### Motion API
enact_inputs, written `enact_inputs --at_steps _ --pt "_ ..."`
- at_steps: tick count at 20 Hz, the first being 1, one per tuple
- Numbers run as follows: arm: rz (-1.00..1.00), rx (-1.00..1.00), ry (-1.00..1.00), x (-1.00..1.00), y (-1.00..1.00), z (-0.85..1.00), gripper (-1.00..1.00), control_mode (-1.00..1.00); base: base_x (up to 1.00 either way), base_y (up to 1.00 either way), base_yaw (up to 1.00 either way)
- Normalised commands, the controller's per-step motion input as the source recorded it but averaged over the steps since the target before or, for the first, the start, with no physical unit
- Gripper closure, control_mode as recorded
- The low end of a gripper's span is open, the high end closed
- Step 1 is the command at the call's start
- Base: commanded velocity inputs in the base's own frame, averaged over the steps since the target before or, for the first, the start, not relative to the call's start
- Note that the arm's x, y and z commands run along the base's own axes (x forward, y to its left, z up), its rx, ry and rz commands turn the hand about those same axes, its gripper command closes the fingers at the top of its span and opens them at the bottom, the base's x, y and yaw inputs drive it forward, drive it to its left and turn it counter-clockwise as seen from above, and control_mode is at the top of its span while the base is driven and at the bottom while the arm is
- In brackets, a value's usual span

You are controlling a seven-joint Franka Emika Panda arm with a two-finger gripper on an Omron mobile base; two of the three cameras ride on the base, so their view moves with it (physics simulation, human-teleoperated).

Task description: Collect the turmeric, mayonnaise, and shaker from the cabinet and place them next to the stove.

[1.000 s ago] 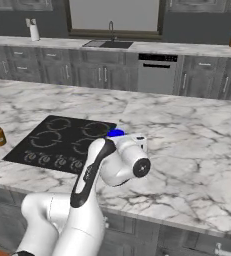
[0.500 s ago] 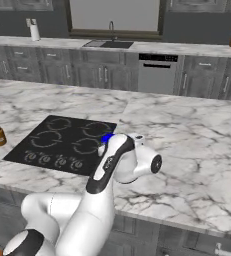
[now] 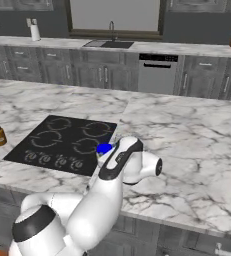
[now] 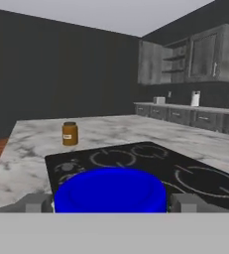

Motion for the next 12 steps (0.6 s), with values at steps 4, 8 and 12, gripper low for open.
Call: enact_inputs --at_steps 4,8,12 --pt "0.14 0.00 0.00 0.13 0.01 -0.34 1.00 -1.00 0.00 0.00 0.00" --pt "0.14 0.00 0.00 0.18 0.01 -0.38 1.00 -1.00 0.00 0.00 0.00" --pt "0.14 0.00 0.00 0.22 0.00 -0.37 1.00 -1.00 0.00 0.00 0.00"
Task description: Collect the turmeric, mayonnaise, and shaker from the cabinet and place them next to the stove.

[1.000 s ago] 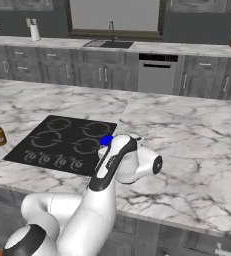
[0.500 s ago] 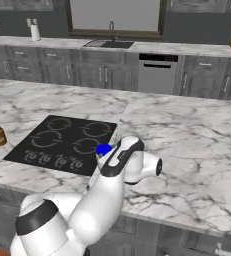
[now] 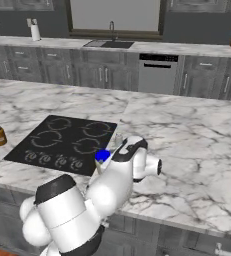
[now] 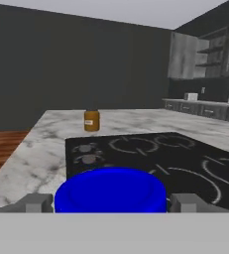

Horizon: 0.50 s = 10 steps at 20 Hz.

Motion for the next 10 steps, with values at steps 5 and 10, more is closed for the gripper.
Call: enact_inputs --at_steps 5,10 --pt "0.12 0.00 0.00 0.23 0.00 -0.37 1.00 -1.00 0.00 0.00 0.00" --pt "0.11 0.02 0.00 0.17 -0.01 -0.35 1.00 -1.00 0.00 0.00 0.00"
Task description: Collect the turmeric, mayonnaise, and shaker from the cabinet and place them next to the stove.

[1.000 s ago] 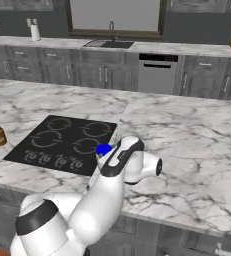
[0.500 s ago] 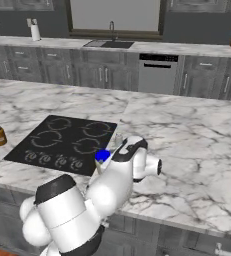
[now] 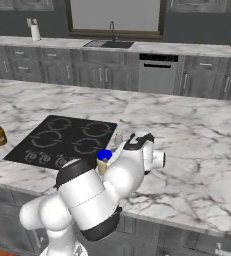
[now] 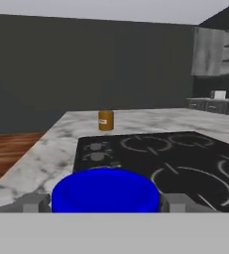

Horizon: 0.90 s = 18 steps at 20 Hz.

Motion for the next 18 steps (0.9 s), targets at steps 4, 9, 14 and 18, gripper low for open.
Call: enact_inputs --at_steps 4,9,14,18 --pt "0.08 0.00 -0.02 -0.01 -0.02 -0.30 -1.00 -1.00 0.00 0.00 0.00" --pt "0.01 0.00 -0.05 -0.32 -0.03 -0.03 -1.00 -1.00 0.00 0.00 0.00" --pt "0.00 0.00 -0.02 -0.22 0.00 0.21 -1.00 -1.00 0.00 0.00 0.00" --pt "0.00 0.00 -0.06 -0.16 0.00 0.48 -1.00 -1.00 0.00 0.00 0.00"
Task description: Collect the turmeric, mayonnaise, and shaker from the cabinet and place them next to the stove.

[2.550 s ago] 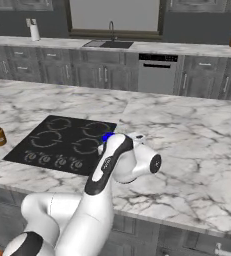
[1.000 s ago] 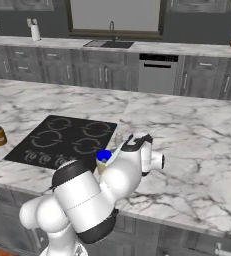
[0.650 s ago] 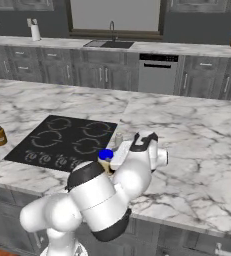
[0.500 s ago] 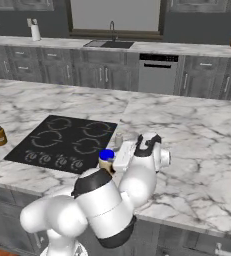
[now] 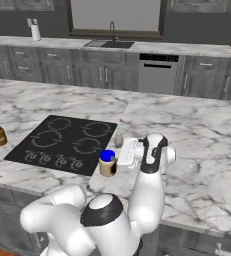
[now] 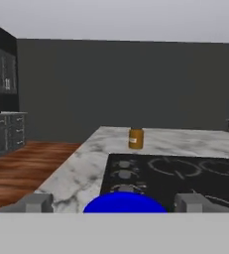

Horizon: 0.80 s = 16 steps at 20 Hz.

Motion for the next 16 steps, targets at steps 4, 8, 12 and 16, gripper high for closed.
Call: enact_inputs --at_steps 4,8,12,16 --pt "0.00 0.00 -0.11 -0.30 0.00 0.59 -1.00 -1.00 0.00 0.00 0.00" --pt "0.00 -0.03 -0.09 -0.71 0.17 0.58 -1.00 -1.00 0.00 0.00 0.00" --pt "-0.01 -0.12 0.00 -0.82 0.59 0.53 -1.00 -1.00 0.00 0.00 0.00" --pt "-0.02 -0.16 0.00 -0.72 0.79 0.50 -1.00 -1.00 0.00 0.00 0.00"
